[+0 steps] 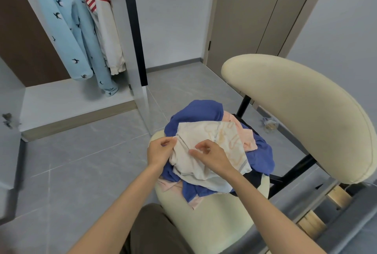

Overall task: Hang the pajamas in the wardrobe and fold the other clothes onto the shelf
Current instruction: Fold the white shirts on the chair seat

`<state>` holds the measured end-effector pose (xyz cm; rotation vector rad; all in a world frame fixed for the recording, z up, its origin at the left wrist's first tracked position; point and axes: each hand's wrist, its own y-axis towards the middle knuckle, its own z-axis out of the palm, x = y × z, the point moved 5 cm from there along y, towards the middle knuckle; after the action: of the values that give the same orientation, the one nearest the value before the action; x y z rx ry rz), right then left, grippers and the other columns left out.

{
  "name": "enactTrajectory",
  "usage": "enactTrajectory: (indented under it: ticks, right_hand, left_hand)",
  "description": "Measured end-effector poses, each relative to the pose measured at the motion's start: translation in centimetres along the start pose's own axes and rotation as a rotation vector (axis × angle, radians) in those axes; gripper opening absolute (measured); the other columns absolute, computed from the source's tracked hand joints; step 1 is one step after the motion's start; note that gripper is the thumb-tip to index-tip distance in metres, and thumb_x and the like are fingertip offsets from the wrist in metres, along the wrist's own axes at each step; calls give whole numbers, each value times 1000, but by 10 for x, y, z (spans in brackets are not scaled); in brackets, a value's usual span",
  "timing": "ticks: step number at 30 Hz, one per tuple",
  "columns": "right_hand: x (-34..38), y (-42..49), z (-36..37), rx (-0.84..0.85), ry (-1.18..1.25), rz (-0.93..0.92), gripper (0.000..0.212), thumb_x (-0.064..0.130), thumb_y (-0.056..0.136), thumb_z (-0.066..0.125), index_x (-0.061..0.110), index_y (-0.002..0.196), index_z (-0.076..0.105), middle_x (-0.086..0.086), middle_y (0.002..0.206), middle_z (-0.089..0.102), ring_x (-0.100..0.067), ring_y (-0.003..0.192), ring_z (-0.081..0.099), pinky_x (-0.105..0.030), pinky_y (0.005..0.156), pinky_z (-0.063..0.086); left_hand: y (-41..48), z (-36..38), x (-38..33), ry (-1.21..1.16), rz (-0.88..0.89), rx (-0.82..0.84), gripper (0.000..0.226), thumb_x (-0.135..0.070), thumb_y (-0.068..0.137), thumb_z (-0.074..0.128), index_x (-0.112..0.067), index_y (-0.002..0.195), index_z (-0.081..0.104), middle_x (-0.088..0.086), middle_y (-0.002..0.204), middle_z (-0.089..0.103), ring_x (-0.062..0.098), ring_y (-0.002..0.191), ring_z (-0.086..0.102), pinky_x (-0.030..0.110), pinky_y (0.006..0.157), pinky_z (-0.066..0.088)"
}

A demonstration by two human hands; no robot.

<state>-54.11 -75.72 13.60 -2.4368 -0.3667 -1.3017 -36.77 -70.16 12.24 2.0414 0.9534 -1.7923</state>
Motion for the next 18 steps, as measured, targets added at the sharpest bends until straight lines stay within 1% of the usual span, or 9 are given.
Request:
enactTrajectory:
  ticks: [2,4,7,9,10,12,14,16,18]
  right_hand:
    - [3,-2,4,25,-95,-32,37,41,77,75,16,102,63,11,98,58,-3,90,52,-10,69,36]
    - [7,-4,9,35,-186,-90,26,33,81,73,15,98,65,11,91,57,-4,84,51,-15,71,36]
    - [15,-10,8,-39,-102,-140,7,23,88,65,17,87,63,11,78,59,-2,71,53,-18,70,40]
    - [26,-15,2,-126,-15,-214,6,20,91,61,18,86,58,12,71,55,1,64,50,-13,65,38]
    - [32,-18,-1,-156,23,-256,5,18,91,60,17,87,58,12,70,55,3,65,50,-11,64,38]
    - [43,-23,-8,-181,64,-334,4,17,92,60,15,88,60,10,76,59,2,71,52,-10,68,40]
    - [48,-26,-14,-178,52,-386,3,16,91,62,13,89,63,6,84,62,-2,78,54,-10,72,40]
    - [47,-28,-17,-140,24,-386,3,15,90,64,13,89,65,4,86,64,-6,80,55,-11,74,41]
    - [39,-29,-12,-68,-19,-350,4,16,89,65,13,89,67,6,85,65,-9,82,58,-13,76,43]
  left_hand:
    - [-1,-4,-3,115,73,-17,2,-23,84,68,-22,83,68,-8,78,64,8,74,57,13,65,41]
    - [1,-5,-5,163,86,43,12,-31,81,71,-22,86,65,-5,74,62,10,71,59,19,66,45]
    - [-4,2,-9,345,133,196,12,-30,80,73,-22,83,64,-8,72,64,8,71,60,24,70,47]
    - [-6,6,-13,397,146,187,12,-25,83,69,-14,83,67,-6,73,64,9,71,59,25,72,47]
    - [-6,9,-13,324,74,186,14,-22,86,66,-9,83,68,-2,75,64,11,72,59,29,74,49]
    - [-9,20,-11,-69,-224,283,14,-15,92,59,-4,85,65,6,81,65,15,74,61,32,79,53]
    - [-18,35,-15,-459,-464,400,12,-8,95,52,-2,94,63,11,88,67,18,76,67,30,71,58]
    - [-22,44,-13,-551,-554,450,15,-4,96,49,3,102,61,15,90,69,19,69,71,29,59,59]
    - [-25,47,-8,-469,-572,452,16,-1,96,47,3,103,61,14,83,71,19,66,71,29,59,59]
